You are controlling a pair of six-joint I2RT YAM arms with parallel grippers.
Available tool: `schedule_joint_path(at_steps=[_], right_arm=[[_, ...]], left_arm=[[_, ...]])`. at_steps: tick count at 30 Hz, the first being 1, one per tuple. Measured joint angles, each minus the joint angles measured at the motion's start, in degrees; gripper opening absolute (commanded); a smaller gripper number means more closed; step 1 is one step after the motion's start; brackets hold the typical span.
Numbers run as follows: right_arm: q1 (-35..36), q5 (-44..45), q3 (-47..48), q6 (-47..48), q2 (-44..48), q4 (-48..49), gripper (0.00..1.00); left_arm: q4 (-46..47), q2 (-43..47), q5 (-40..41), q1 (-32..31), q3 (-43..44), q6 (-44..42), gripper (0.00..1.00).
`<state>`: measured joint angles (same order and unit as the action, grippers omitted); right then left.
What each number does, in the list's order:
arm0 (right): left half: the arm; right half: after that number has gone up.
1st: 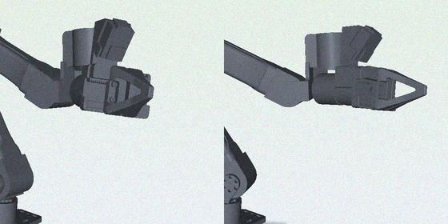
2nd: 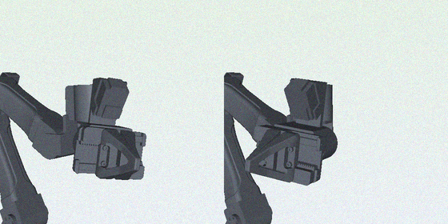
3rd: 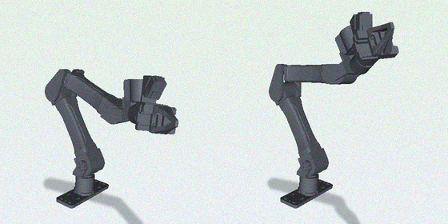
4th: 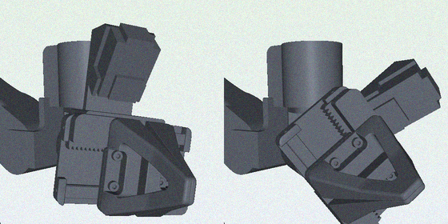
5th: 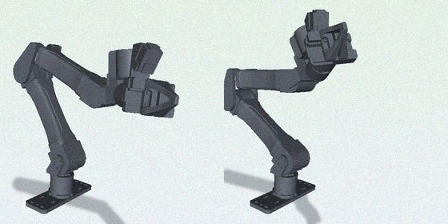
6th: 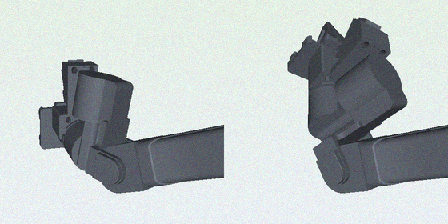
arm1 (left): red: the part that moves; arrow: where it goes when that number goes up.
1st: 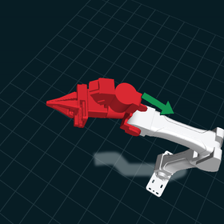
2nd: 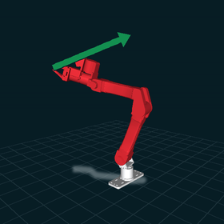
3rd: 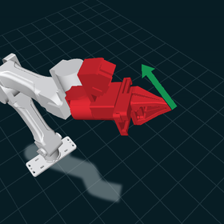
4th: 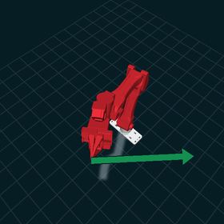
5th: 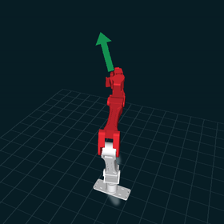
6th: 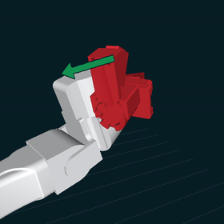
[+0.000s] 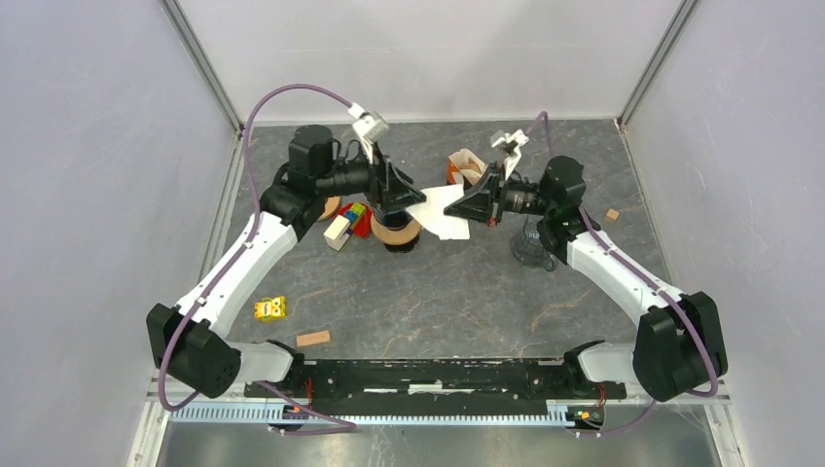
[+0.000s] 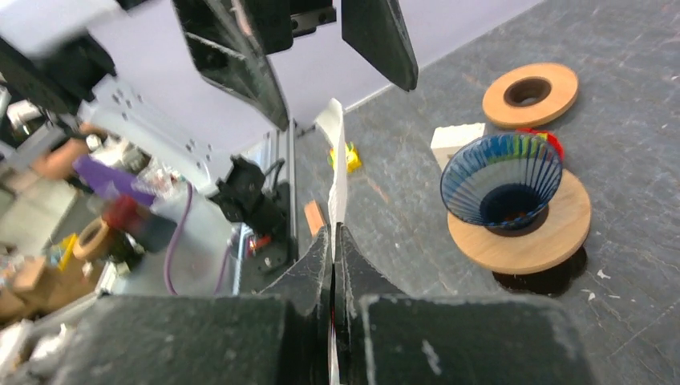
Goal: Place the coffee filter in the dripper
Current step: Place the coffee filter in the coffee dripper.
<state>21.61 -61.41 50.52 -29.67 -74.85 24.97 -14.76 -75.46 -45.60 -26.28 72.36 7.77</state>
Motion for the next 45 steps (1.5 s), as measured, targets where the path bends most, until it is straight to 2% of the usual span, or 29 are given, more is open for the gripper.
schedule_joint_path(at_steps=[5, 7, 13, 20, 29, 36, 40, 41, 42, 45], right_arm=[[-3.93, 2.78, -3.85, -19.15, 0.00, 18.40, 0.00], [-4.68, 4.11, -5.42, -25.07, 0.00, 24.09, 0.00], [-4.90, 6.64, -7.74, -35.21, -0.26, 31.76, 0.00], [-4.90, 8.15, -8.28, -39.45, -0.96, 34.49, 0.00], [-4.90, 9.05, -8.76, -39.74, -1.09, 34.27, 0.00], [-4.85, 9.09, -8.79, -38.84, -1.09, 32.26, 0.00], [-4.85, 9.11, -8.79, -37.77, -1.09, 30.05, 0.00], [-4.85, 9.11, -8.79, -37.48, -1.09, 29.66, 0.01], [-4.85, 9.11, -8.79, -37.11, -1.09, 29.27, 0.07], [-4.92, 9.09, -8.79, -35.23, -1.07, 28.04, 0.26]], left_arm=[[14.36, 1.38, -0.81, 6.16, -5.75, 14.93, 0.87], [19.34, 1.46, -1.57, 6.60, -8.00, 18.91, 0.89], [32.68, 1.66, -5.11, 5.44, -14.49, 29.81, 0.89], [39.56, 1.55, -5.99, 2.84, -15.65, 34.25, 0.88], [41.29, -1.20, -5.77, -0.20, -15.30, 34.86, 0.66], [40.59, -3.69, -5.51, -1.73, -13.35, 34.88, 0.40], [40.65, -4.17, -5.51, -1.77, -12.79, 34.88, 0.14], [40.65, -4.33, -5.51, -1.77, -12.66, 34.88, 0.08], [40.65, -4.50, -5.51, -1.77, -12.55, 34.91, 0.03], [40.52, -4.79, -5.03, -1.77, -12.37, 35.32, 0.02]])
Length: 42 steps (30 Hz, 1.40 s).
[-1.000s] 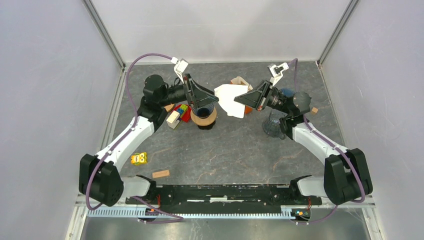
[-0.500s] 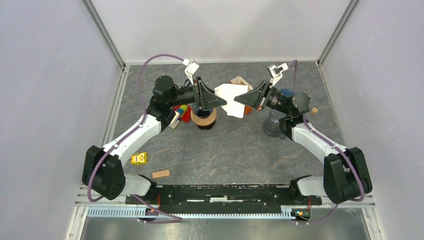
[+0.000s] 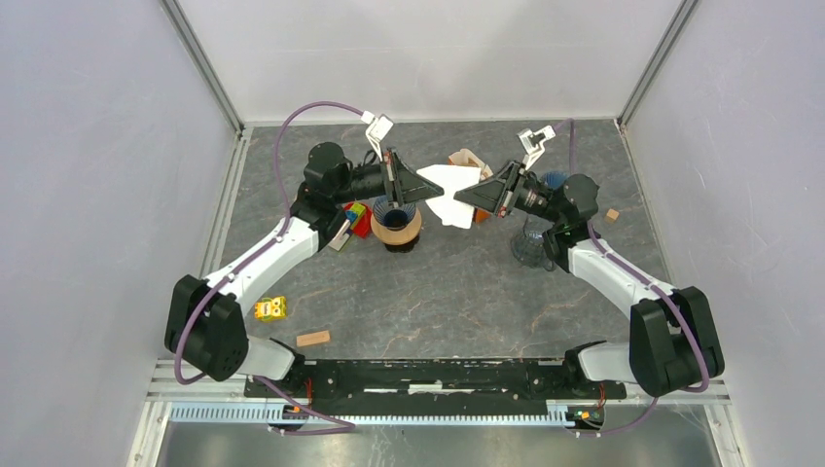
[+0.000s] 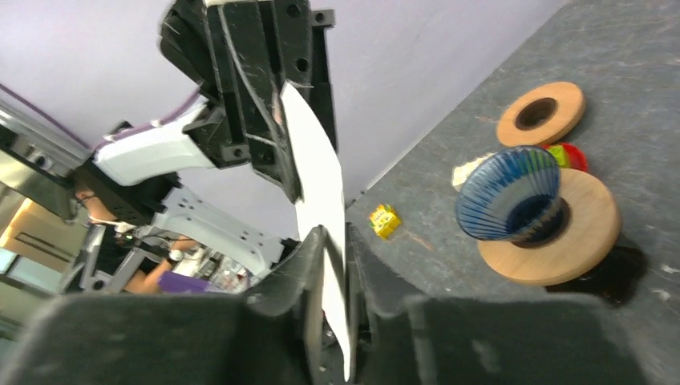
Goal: Place the coffee filter in the dripper
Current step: Place the coffee filter in the coffee dripper.
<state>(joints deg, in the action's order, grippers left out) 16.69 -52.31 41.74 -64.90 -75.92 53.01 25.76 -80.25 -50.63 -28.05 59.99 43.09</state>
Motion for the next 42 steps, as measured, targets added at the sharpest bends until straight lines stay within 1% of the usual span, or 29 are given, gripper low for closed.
schedule_joint_path(at_steps=[2, 4, 8, 9, 10, 14, 16, 18, 21, 25, 29, 32, 35, 38, 42], right_arm=[[-0.33, -0.24, 0.11, 3.41, 0.11, -2.12, 0.38], [-1.09, -0.57, 1.38, 9.64, 0.24, -7.98, 0.53], [-2.34, 1.66, 10.95, 29.79, 0.44, -29.22, 0.75], [-2.49, 2.75, 13.53, 34.56, 0.72, -33.77, 0.79], [-2.54, 3.91, 16.48, 39.95, 1.31, -38.53, 0.80], [-0.57, 8.59, 24.74, 59.01, 4.79, -53.24, 0.80], [3.13, 11.76, 27.96, 68.02, 6.25, -59.60, 0.80], [8.68, 15.30, 29.31, 76.06, 7.58, -64.70, 0.80], [14.69, 18.84, 29.33, 83.69, 8.15, -70.69, 0.80], [18.40, 24.09, 29.24, 89.72, 7.26, -76.30, 0.80], [22.51, 29.94, 28.15, 93.29, 6.29, -78.25, 0.80], [25.11, 33.83, 27.06, 94.75, 5.35, -78.44, 0.77], [26.88, 37.40, 26.25, 95.47, 4.26, -78.47, 0.71], [27.82, 40.85, 26.21, 96.13, 3.17, -78.49, 0.63], [28.06, 43.65, 26.21, 96.28, 2.69, -78.34, 0.49]], left_arm=[[-0.92, 0.02, 1.64, 0.00, 0.28, 0.59, 0.02], [-4.20, 0.04, 4.07, -0.04, 1.14, 1.09, 0.02], [-17.66, 0.04, 10.29, -0.04, 5.57, 1.18, 0.02], [-21.75, 0.04, 12.31, -0.04, 7.10, 1.18, 0.02], [-25.49, 0.04, 14.03, -0.04, 8.55, 1.18, 0.02], [-38.07, -0.09, 19.34, -0.04, 13.42, 1.46, 0.02], [-42.95, -0.70, 20.87, -0.04, 15.56, 2.47, 0.02], [-46.49, -1.84, 22.29, -0.04, 17.33, 3.89, 0.02], [-49.90, -3.82, 23.74, -0.04, 18.34, 6.08, 0.02], [-51.89, -6.10, 23.96, -0.04, 18.34, 9.88, 0.02], [-51.67, -7.15, 23.17, -0.04, 18.27, 13.42, 0.02], [-50.56, -7.23, 22.23, -0.04, 17.51, 15.67, 0.02], [-49.77, -7.26, 21.42, -0.04, 16.61, 17.27, 0.02], [-49.31, -7.34, 20.59, -0.04, 16.35, 18.32, 0.02], [-48.72, -7.34, 20.17, -0.04, 16.13, 18.45, 0.02]])
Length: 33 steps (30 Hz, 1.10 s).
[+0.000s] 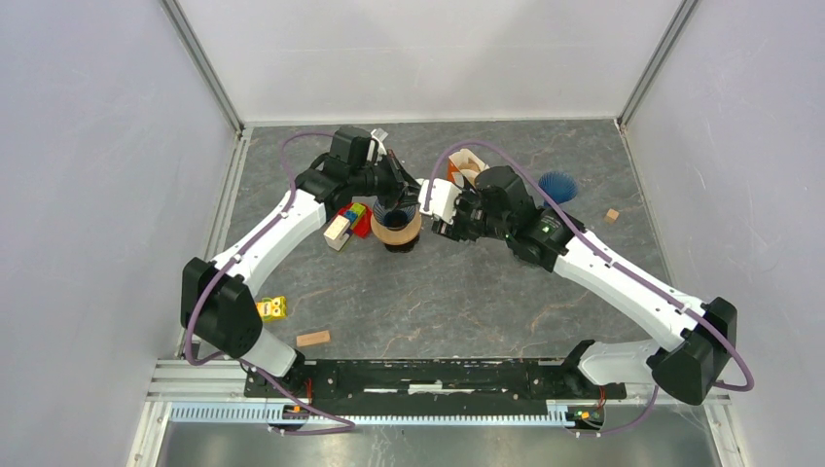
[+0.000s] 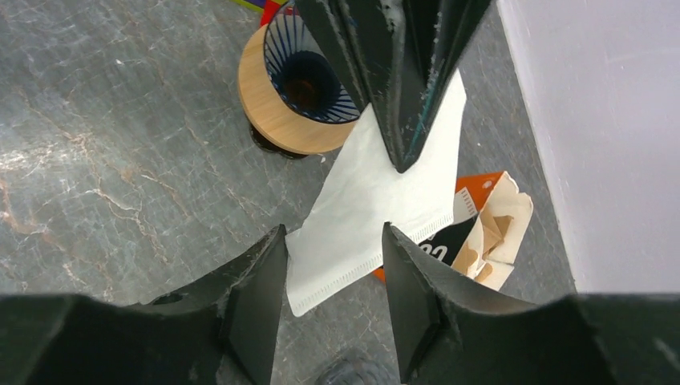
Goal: Place the coffee filter in the dripper
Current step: Place the coffee filter in the coffee dripper.
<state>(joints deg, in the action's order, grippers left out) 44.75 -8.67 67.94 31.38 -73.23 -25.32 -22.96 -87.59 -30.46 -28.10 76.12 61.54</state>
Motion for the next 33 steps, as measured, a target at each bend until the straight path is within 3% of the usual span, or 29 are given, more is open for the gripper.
schedule_joint_path(at_steps=[9, 18, 33], right_arm=[[-0.09, 1.20, 0.11, -0.74, -0.13, 0.44, 0.38], [-2.82, -3.23, 0.74, -3.13, -1.60, 0.33, 0.39], [-9.18, -18.84, 1.60, -8.83, -2.91, 0.37, 0.44]], left_arm=[[0.81, 0.00, -0.09, 0.00, -0.87, 0.00, 0.02], [0.81, 0.00, -0.09, 0.00, -1.22, -0.04, 0.02], [0.96, 0.44, -0.09, 0.00, -1.51, -0.09, 0.02]])
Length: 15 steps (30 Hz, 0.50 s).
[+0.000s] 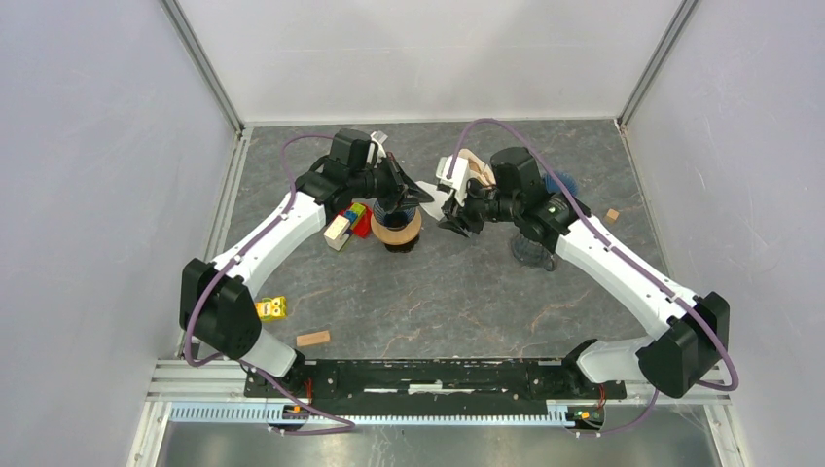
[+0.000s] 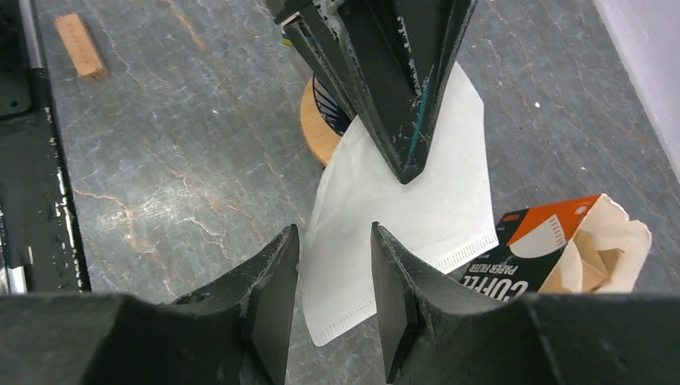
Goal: Place the coffee filter in the dripper
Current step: Place the coffee filter in the coffee dripper.
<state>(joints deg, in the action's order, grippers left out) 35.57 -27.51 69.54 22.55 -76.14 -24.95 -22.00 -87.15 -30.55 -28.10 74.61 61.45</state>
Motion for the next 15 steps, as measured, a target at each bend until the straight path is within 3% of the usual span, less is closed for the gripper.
schedule_joint_path(at_steps=[15], right_arm=[[-2.36, -6.29, 0.52, -3.15, -1.03, 0.24, 0.43]], left_arm=[[0.63, 0.42, -0.02, -0.02, -0.02, -0.02, 0.02]])
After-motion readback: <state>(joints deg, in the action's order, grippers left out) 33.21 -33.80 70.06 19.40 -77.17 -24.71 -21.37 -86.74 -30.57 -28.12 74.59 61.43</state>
